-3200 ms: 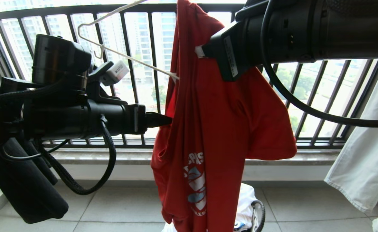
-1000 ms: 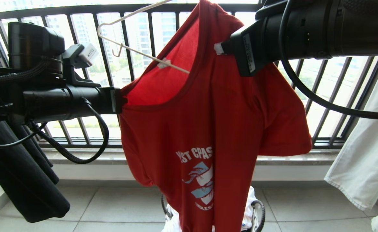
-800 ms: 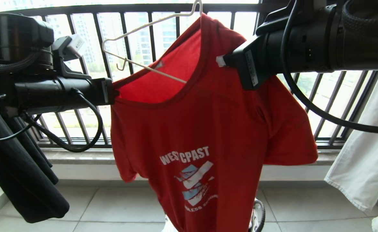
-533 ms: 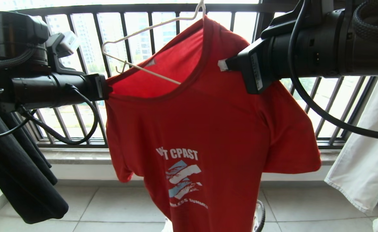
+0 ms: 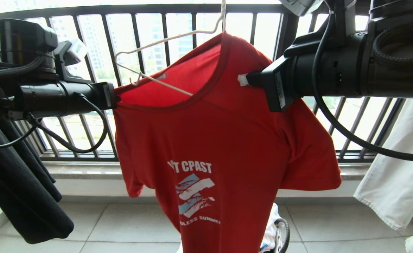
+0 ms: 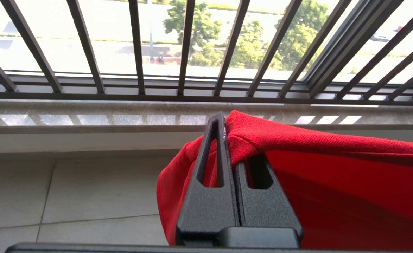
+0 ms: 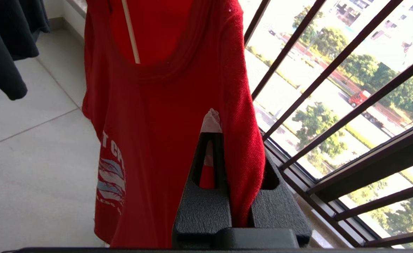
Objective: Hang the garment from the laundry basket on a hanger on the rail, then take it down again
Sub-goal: Hang the clothes on the clothes rack
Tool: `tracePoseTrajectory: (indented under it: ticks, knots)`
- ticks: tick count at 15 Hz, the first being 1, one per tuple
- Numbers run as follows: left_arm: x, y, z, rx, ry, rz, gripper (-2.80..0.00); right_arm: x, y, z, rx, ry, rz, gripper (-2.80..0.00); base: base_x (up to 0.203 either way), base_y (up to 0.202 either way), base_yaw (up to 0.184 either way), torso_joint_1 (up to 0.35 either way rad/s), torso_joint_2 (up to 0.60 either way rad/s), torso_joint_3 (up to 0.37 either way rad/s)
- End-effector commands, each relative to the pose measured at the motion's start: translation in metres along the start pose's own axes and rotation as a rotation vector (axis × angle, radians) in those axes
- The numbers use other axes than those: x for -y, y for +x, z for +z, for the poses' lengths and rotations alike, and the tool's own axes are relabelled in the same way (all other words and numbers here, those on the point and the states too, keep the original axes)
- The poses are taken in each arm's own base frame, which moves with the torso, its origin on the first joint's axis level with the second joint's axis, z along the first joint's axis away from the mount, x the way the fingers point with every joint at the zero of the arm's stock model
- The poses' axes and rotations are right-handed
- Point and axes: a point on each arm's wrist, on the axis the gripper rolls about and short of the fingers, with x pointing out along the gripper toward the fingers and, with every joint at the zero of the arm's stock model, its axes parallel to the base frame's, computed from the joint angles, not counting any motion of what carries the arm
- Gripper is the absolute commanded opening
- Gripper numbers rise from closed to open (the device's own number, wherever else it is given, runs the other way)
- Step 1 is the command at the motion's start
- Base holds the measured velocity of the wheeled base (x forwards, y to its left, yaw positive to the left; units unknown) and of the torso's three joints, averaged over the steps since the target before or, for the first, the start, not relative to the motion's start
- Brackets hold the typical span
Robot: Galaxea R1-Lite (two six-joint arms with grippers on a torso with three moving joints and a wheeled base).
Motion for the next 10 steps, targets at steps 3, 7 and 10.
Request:
tracePoseTrajectory:
  ticks: [3,7,10]
  knots:
    - [-0.009,0.005,0.003,0.007,-0.009,0.028,-2.80,0.007,0.005,-0.016,-0.047,0.000,0.002,-2.80,0.000,0.000,0.000,0.000,0.00,0.000]
    - [-0.010,0.004,0.006,0.019,-0.013,0.030,-2.80,0.005,0.010,-0.027,-0.086,-0.012,0.021,-2.80,0.000,0.000,0.000,0.000,0.00,0.000]
    - [-0.010,0.002,0.007,0.022,-0.013,0.030,-2.80,0.002,0.020,-0.034,-0.117,-0.050,0.032,-2.80,0.000,0.000,0.000,0.000,0.00,0.000]
